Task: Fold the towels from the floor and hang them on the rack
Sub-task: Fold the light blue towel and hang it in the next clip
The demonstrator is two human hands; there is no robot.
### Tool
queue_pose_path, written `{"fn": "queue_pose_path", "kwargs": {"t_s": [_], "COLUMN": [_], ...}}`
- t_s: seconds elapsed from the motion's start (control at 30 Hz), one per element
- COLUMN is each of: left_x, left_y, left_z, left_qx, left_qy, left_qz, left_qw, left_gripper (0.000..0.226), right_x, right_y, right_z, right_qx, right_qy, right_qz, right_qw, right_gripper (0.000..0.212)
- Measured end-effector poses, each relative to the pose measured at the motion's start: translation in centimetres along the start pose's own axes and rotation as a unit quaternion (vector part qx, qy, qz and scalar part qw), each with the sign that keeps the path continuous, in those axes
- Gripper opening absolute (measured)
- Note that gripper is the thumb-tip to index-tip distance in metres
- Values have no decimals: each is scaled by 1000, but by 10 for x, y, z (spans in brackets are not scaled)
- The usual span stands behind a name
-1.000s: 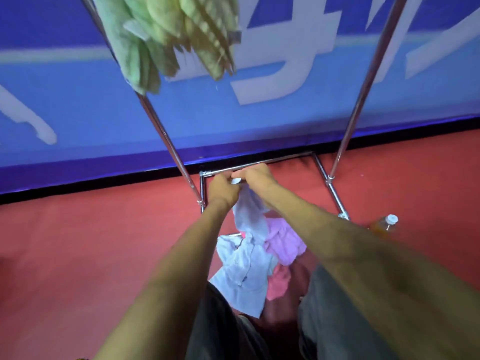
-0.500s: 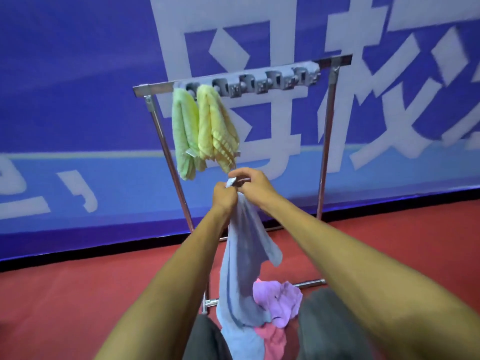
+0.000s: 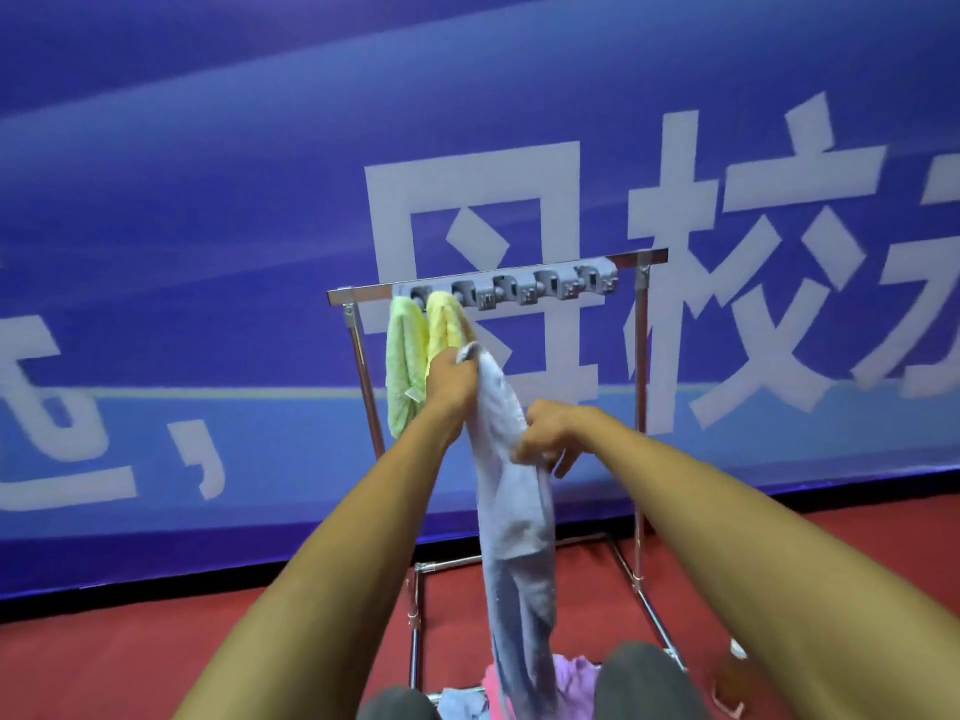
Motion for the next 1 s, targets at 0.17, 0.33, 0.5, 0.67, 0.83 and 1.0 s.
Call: {"fn": "queue_pose_path", "kwargs": {"t_s": [0.17,0.33,0.5,0.67,0.83,1.0], "left_x": [33,38,40,47,50,42], "left_y": [13,17,8,-18,-34,-35], "left_z": [-8,-11,-12,-1,-3,-8], "left_qx": [-110,-160,-251,-62,-25,-43], "left_qy": [177,178,165,150,78,-14], "left_qz": [282,204,379,415,335,89], "left_qw": [936,949,875,895,939,995], "left_gripper": [27,57,56,27,18,25], "right_x": [-42,-67,-66,-82,-91,-71], "right_y": [-52,-79,-85,-86,-112,-138], "right_z": [-22,-40,-40,-56,-71,-50], "right_qx": [105,211,223,225,285,362], "right_qy": [-39,-61,-59,-87,-85,-95], "right_qz": [-75,-201,-230,-261,-297,239], "right_qw": [991,955,945,935,907,896], "right_gripper": [23,15,15,23,14,35]}}
Point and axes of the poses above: each hand's wrist, its own z-axis towards the middle knuckle, its own y-axis out of the palm, x = y × z, the point moved 6 cm from there along z, towards the middle knuckle, and after that the axes turned 6 degrees about z, right-handed, at the moved point
